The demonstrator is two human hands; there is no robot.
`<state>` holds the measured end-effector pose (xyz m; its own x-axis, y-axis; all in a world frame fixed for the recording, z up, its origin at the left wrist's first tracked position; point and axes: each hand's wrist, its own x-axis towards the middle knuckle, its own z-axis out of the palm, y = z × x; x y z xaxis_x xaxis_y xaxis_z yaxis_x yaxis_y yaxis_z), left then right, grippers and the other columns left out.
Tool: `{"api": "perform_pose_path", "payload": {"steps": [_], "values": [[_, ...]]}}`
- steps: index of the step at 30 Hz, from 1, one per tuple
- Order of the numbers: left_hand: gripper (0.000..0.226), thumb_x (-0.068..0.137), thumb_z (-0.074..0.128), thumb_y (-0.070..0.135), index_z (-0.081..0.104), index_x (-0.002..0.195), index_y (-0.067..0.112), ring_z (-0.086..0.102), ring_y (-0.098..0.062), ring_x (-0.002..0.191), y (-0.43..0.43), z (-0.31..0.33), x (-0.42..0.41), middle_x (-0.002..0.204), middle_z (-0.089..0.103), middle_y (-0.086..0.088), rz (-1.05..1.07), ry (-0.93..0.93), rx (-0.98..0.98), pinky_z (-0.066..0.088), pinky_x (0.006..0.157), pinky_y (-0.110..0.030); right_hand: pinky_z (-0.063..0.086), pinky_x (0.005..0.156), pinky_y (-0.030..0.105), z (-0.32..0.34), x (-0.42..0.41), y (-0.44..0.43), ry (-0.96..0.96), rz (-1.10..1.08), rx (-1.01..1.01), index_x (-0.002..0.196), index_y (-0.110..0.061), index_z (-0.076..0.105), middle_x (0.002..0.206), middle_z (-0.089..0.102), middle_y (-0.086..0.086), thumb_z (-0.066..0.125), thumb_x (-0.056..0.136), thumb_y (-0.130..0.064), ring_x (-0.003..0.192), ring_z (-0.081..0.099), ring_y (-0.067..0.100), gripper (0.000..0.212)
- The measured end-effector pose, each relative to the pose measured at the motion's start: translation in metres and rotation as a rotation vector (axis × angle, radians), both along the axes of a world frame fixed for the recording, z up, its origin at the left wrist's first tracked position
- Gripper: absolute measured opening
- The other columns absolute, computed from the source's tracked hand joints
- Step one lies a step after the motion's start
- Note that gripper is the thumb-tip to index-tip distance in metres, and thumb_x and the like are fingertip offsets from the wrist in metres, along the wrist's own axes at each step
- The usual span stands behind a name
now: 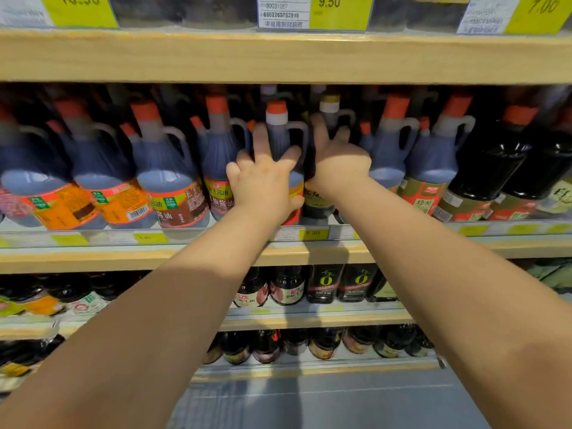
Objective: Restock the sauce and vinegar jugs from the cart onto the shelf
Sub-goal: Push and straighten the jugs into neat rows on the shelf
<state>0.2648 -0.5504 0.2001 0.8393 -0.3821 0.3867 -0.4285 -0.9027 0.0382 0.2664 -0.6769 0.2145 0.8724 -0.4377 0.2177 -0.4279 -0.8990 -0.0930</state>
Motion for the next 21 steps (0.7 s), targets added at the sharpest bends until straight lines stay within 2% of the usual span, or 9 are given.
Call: {"api": "perform_pose_path", "payload": {"steps": [6, 10, 15, 21], "values": [[0.077, 0.062, 0.071, 0.055, 0.035, 0.129, 0.043, 0.038, -0.041, 0.119, -0.002, -0.002, 0.002, 0.152, 0.008, -0.014, 0.002, -0.029, -0.009, 0.032, 0.092, -0.045, 0.038, 0.061, 0.034, 0.003, -0.001, 0.002, 0.075, -0.008, -0.066, 0.146, -0.032, -0.014, 0.152, 0.015, 0.019, 0.069, 0.075, -0.036, 0.107, 0.059, 0.033, 0.11], [0.077, 0.061, 0.072, 0.054, 0.037, 0.129, 0.042, 0.04, -0.041, 0.117, 0.001, -0.001, 0.003, 0.152, 0.011, -0.014, -0.012, -0.041, -0.011, 0.033, 0.091, -0.044, 0.038, 0.06, 0.033, 0.003, -0.006, 0.002, 0.036, 0.006, -0.082, 0.147, -0.031, -0.011, 0.145, 0.026, 0.021, 0.065, 0.076, -0.041, 0.098, 0.062, 0.031, 0.104], [0.077, 0.062, 0.073, 0.054, 0.036, 0.129, 0.043, 0.038, -0.042, 0.12, 0.005, 0.0, 0.014, 0.153, 0.007, -0.012, -0.008, -0.004, -0.015, 0.033, 0.094, -0.047, 0.036, 0.058, 0.031, 0.003, -0.019, 0.001, 0.01, 0.064, -0.142, 0.147, -0.03, -0.007, 0.132, 0.04, 0.019, 0.073, 0.067, -0.045, 0.089, 0.063, 0.031, 0.114], [0.078, 0.06, 0.073, 0.053, 0.036, 0.128, 0.039, 0.038, -0.046, 0.118, 0.005, 0.001, 0.028, 0.153, 0.005, -0.014, -0.002, 0.022, -0.022, 0.034, 0.097, -0.05, 0.032, 0.055, 0.033, -0.001, -0.033, 0.006, -0.021, 0.099, -0.181, 0.147, -0.03, -0.005, 0.129, 0.043, 0.019, 0.075, 0.065, -0.049, 0.086, 0.062, 0.033, 0.117]]}}
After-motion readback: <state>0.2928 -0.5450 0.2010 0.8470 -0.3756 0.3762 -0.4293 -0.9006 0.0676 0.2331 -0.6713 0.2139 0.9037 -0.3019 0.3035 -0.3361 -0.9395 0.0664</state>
